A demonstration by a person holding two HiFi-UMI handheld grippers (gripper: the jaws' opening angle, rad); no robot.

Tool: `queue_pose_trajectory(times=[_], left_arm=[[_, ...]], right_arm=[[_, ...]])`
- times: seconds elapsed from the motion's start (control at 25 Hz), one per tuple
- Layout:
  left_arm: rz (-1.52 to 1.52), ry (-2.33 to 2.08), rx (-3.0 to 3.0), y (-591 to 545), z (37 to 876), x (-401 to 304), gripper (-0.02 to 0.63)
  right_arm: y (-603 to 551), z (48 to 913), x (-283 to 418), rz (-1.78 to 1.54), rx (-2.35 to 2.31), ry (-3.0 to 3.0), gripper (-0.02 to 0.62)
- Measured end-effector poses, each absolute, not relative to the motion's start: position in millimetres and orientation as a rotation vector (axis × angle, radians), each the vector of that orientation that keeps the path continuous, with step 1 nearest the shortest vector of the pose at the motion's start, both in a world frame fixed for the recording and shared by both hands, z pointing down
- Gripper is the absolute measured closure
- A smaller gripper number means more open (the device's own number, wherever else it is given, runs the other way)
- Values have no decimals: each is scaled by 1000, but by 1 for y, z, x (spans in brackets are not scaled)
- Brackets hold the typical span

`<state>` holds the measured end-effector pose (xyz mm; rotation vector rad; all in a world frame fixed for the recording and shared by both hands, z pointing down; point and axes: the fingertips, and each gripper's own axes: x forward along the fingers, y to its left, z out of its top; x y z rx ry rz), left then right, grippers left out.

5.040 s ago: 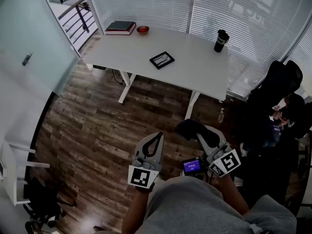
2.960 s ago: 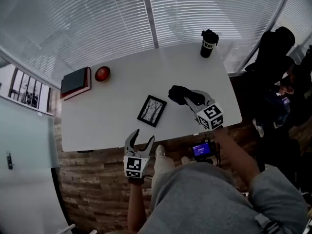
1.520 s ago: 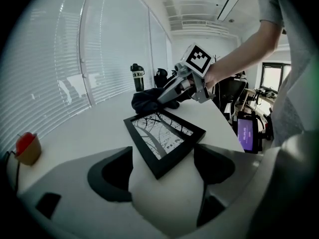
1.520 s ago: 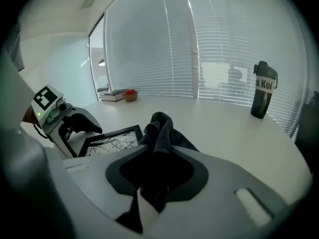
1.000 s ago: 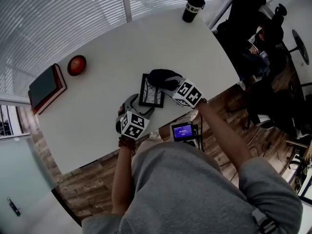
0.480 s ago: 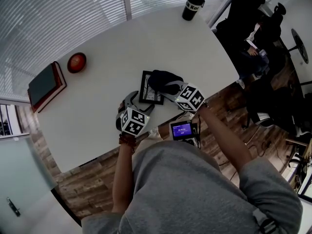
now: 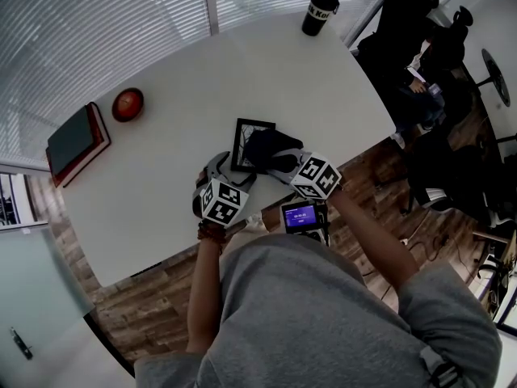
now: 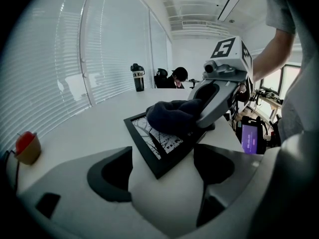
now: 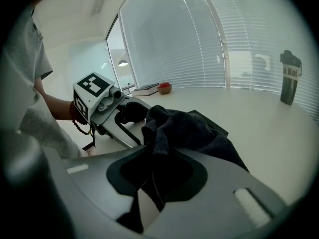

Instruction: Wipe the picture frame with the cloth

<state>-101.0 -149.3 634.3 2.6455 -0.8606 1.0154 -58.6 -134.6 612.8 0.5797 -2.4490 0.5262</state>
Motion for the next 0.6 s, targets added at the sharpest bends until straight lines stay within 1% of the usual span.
queue_pose_trajectory(times=[0.32,0.6], left_arm=[[1016,-862,2646,-150,635,-101,219],[1017,-859,2649,-149,634,-101,223]], right_arm=[[-117,612,-70,659,481,-2464,515],[-105,611,-78,705,386,-2472,515]])
